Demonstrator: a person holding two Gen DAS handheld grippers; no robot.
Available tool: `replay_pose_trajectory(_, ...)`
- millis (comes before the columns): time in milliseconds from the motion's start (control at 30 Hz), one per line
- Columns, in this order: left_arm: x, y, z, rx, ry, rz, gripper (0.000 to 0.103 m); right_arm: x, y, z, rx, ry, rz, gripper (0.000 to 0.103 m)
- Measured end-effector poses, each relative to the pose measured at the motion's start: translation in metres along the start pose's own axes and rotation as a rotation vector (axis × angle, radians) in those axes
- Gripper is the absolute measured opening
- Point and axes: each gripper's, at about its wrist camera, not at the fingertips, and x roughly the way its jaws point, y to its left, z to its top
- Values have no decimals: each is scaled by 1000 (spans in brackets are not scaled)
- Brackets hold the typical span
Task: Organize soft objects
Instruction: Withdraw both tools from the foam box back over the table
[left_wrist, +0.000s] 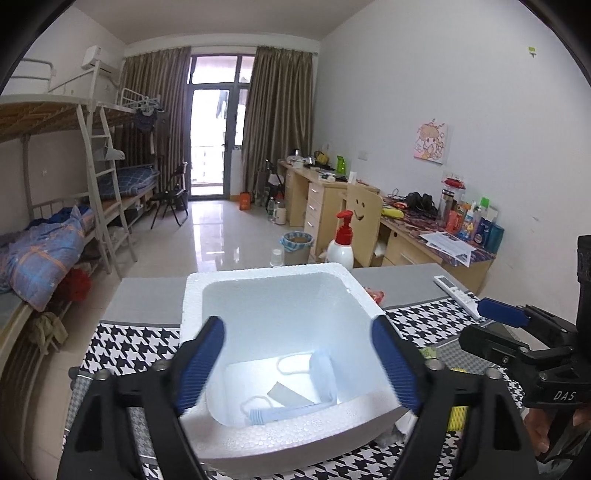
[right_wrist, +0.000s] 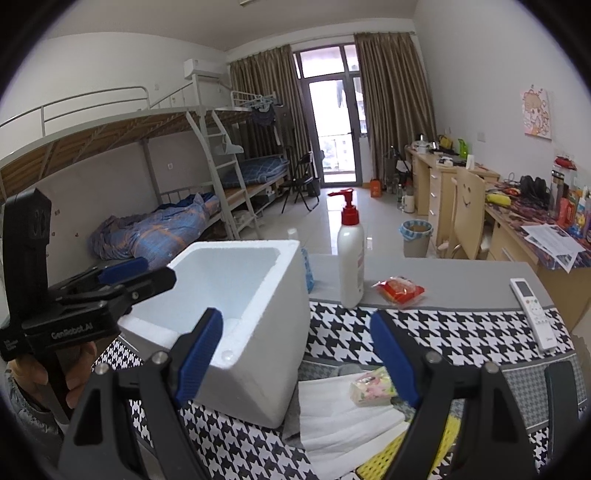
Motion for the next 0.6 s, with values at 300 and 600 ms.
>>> replay_pose_trajectory(300,-15,-5,2,-11,-40,-3,102,-12,2,-2,-9,-16,-8,85)
replay_pose_trajectory(600,-40,-15,0,8,-69,-32,102,-35,7,-5,-18,-44,-22,85)
